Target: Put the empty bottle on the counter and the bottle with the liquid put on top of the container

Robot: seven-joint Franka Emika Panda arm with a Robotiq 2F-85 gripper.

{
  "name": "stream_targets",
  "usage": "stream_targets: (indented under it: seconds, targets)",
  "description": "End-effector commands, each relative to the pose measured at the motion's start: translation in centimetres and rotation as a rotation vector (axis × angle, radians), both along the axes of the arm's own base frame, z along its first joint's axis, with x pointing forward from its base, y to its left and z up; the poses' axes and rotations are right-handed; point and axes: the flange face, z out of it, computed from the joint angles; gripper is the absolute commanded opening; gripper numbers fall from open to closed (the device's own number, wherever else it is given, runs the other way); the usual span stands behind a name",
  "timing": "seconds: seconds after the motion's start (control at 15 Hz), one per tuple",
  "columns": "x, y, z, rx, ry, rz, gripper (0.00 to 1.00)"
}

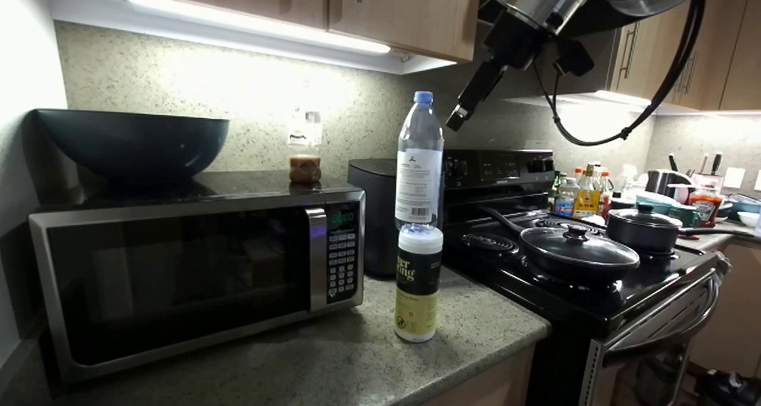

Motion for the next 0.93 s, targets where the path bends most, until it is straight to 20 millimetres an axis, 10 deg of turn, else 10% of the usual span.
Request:
stream_targets:
  seconds: [0.0,0.87]
  targets:
    - [0.4,0.4,0.1,0.026,-0.011,0.014,1.00]
    - [3.4,2.1,0.6,0.078,-0.025,0.058,1.00]
